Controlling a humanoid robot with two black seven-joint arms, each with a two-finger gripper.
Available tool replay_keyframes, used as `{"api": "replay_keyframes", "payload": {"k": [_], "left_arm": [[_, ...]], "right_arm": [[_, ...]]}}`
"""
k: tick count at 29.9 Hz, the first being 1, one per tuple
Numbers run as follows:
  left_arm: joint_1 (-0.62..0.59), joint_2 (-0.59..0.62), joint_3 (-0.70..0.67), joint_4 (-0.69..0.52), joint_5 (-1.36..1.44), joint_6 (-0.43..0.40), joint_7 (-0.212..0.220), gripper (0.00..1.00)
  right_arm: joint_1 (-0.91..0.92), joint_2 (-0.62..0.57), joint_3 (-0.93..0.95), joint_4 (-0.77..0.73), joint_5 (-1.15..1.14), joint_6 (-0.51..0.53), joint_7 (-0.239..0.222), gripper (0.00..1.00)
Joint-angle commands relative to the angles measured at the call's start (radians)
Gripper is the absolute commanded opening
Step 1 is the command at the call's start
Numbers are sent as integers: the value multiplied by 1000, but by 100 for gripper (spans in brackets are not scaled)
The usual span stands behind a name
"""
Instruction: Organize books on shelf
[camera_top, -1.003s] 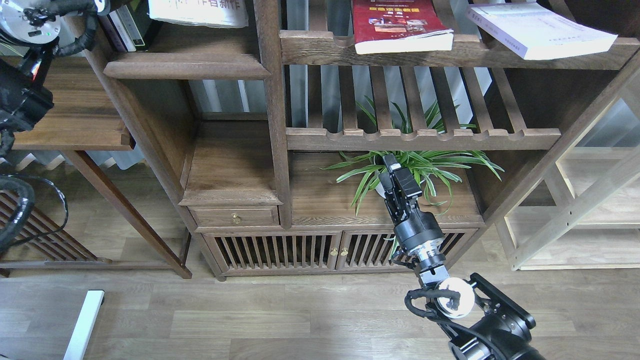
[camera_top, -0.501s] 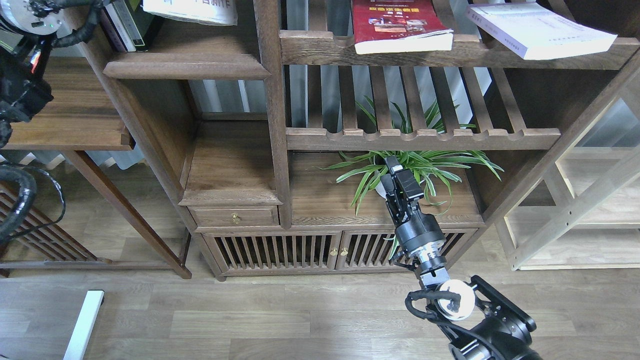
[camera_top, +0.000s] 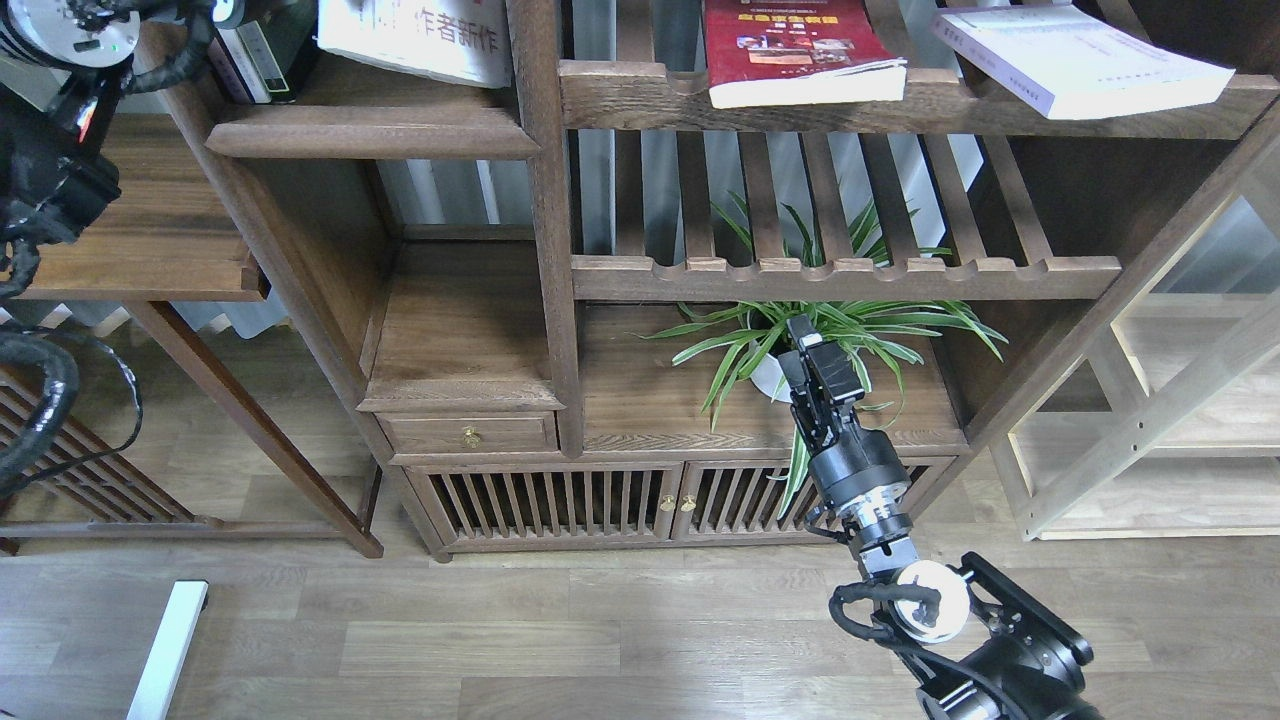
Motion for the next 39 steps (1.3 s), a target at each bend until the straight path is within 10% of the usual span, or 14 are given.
{"api": "replay_keyframes", "payload": {"k": [1,10,16,22,39], "left_arm": [[-3,2,9,-6,0,6,7,6],[6,-7,28,-12,0,24,7,2],[3,3,110,-7,5,24,-181,0],[0,85,163,-23,10,16,-233,0],[9,106,423,-20,62,136,-717,2]], "right_arm": [[1,-3,4,-2,1,0,0,74],[5,-6,4,-3,0,0,-1,74],[5,-6,2,-3,0,0,-1,74],[1,-7,-9,-3,0,0,-3,74],[-22,-12,-13,1,-8,0,-8,74]]}}
